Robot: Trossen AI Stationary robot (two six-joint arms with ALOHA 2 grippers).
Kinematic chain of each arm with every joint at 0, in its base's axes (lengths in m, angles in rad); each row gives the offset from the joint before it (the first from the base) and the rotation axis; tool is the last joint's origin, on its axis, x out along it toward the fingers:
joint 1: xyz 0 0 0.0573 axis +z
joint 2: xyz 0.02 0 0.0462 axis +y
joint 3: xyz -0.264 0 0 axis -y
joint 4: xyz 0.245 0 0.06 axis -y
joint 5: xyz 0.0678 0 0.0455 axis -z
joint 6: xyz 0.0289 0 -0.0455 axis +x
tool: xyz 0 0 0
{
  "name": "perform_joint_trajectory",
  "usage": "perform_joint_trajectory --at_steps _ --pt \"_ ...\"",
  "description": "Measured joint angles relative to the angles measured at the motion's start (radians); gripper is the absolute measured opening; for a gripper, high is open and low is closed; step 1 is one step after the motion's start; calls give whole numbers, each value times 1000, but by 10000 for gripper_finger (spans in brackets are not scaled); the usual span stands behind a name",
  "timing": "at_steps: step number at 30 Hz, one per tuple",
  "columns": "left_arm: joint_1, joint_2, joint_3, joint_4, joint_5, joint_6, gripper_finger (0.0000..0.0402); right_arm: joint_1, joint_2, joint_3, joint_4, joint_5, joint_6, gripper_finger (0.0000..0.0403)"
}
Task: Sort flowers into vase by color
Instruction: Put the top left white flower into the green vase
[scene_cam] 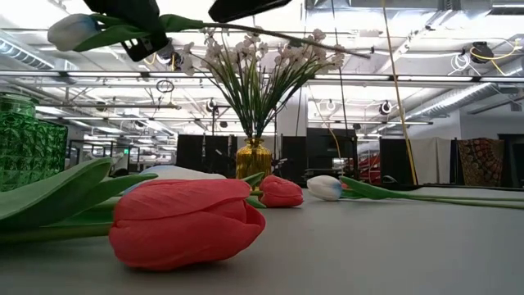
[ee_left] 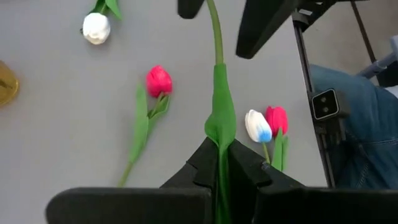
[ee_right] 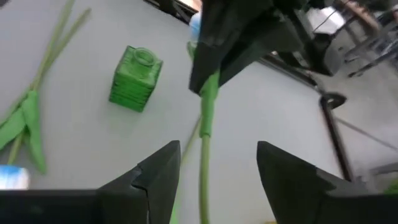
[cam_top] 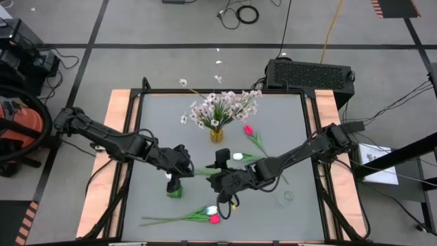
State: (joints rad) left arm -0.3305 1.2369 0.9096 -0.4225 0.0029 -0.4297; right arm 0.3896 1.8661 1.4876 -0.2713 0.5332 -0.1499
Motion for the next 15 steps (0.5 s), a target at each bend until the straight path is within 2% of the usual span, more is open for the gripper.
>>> perform_joint_trajectory --at_steps 7,15 --pt "0 0 0 43 -1 30 24 -32 0 0 -26 -90 53 157" --pt "0 0 0 48 -8 51 25 -35 0 0 -27 -95 42 63"
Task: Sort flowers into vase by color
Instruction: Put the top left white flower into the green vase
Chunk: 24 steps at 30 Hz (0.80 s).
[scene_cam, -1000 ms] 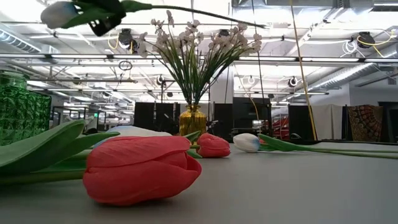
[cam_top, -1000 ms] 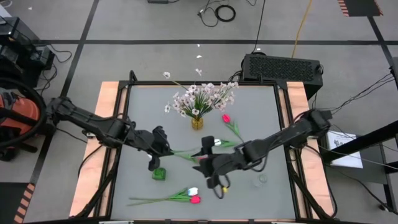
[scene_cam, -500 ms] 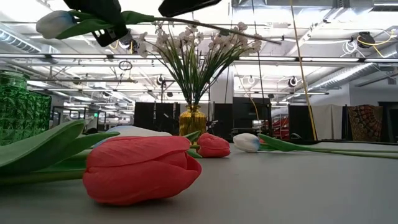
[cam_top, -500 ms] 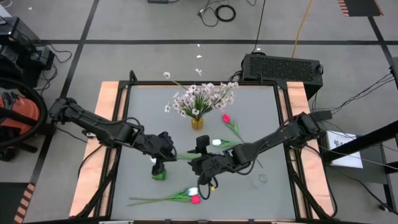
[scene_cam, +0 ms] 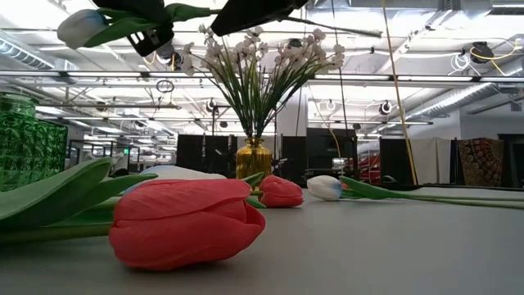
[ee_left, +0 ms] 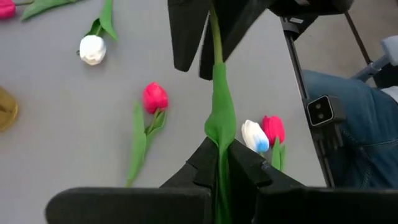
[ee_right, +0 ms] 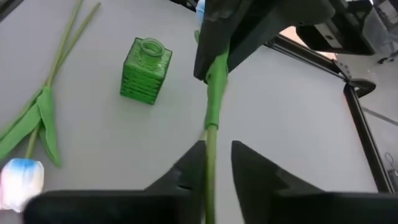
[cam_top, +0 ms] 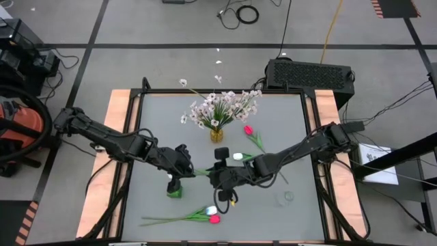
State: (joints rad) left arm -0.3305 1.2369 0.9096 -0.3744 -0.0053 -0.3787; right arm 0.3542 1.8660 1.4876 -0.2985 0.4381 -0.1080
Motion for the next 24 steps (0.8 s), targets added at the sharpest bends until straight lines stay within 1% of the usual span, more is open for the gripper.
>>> perform_joint_trajectory --at_steps 4,7,9,12,15,19,21,24 --pt "0 0 0 0 -27 3 25 0 0 0 0 -20 -5 13" --pt "-2 0 0 0 -60 3 26 -2 0 0 -1 -40 -4 7" --pt "-1 0 0 4 -67 3 35 -2 -1 0 -9 -40 -4 7" --pt "-2 0 0 18 -95 1 69 -2 -1 0 -34 -46 7 3" --pt "0 0 0 26 -150 3 116 -2 -4 0 -81 -46 15 2" --pt "3 -6 0 33 -220 53 176 -1 -9 0 -150 -62 24 1" --pt "4 -16 0 40 -234 75 196 0 -16 0 -188 -65 37 1" --pt "0 -47 0 70 -237 98 212 -1 -44 0 -255 -86 54 1"
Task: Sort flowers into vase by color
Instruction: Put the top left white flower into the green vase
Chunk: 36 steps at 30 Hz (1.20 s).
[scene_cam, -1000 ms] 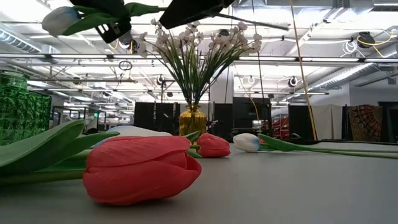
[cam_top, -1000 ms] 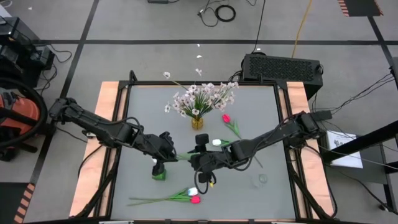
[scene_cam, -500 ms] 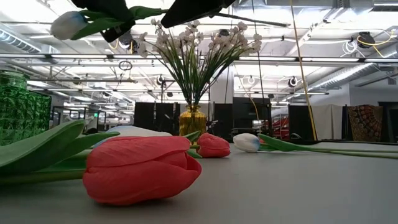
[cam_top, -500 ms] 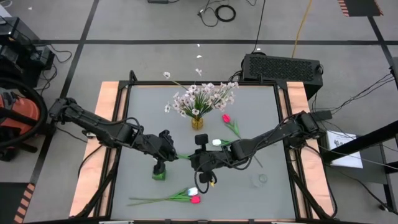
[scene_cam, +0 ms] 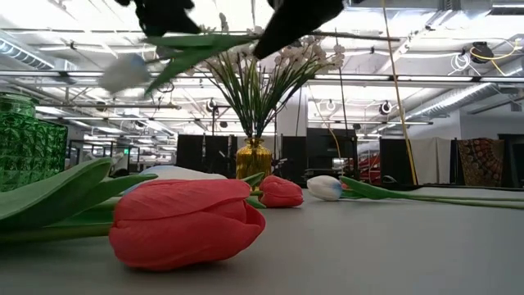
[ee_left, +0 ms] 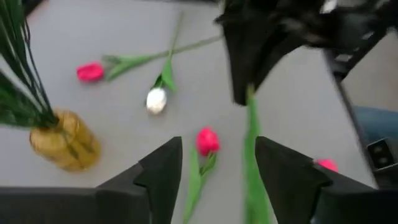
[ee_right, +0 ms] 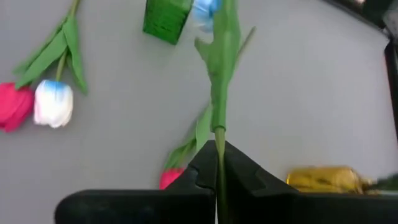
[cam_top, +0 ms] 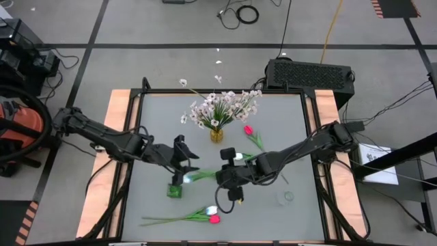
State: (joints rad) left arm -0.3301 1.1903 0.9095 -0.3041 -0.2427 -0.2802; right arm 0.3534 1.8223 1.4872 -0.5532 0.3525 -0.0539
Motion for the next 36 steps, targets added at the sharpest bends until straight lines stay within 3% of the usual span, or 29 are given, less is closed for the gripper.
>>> perform_joint_trajectory --at_steps 4,10,14,19,25,31,36 --pt "-6 -56 0 17 -15 9 214 7 -71 -1 -76 -17 45 0" --pt "-49 -93 0 38 -119 69 215 86 -248 -31 -122 -6 86 0" --pt "-74 -88 0 117 -142 147 215 179 -399 -142 -23 92 85 0" --pt "-79 -73 0 255 -143 255 215 251 -590 -352 285 114 1 0" --pt "-79 -6 0 485 -133 374 215 241 -737 -597 776 96 -119 0" --pt "-76 119 0 818 -132 522 215 166 -719 -759 1229 61 -144 0" --pt "-63 224 0 1059 -148 550 215 98 -643 -777 1288 61 -89 0"
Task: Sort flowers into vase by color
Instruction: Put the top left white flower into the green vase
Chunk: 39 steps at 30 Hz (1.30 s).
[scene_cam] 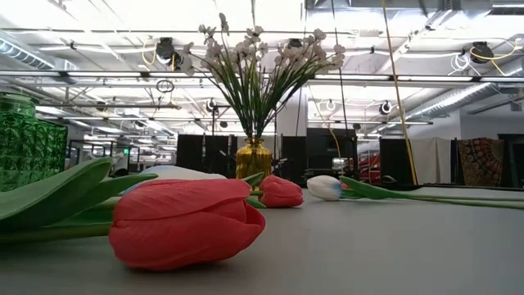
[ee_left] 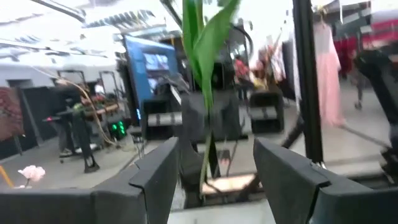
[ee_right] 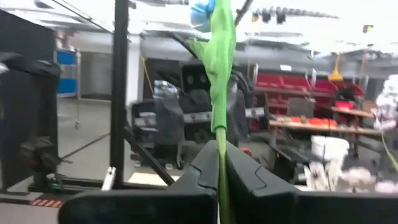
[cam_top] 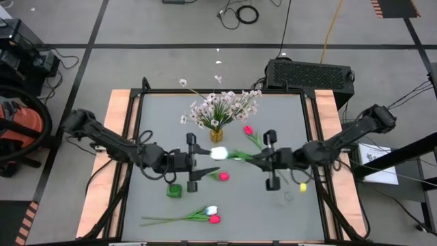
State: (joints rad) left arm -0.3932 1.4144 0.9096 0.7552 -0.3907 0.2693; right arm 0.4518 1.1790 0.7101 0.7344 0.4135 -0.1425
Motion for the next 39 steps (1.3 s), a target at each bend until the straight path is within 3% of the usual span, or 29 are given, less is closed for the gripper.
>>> perform_joint_trajectory --at_steps 7,20,35,39 --pt "20 81 0 155 -2 6 215 -55 111 0 126 -1 26 0" --pt "42 82 0 157 30 -98 215 -85 251 0 285 -20 29 0" --pt "66 82 0 157 47 -107 214 -118 293 0 303 -26 30 0" --pt "65 82 0 168 50 -106 191 -117 292 0 302 -26 30 0"
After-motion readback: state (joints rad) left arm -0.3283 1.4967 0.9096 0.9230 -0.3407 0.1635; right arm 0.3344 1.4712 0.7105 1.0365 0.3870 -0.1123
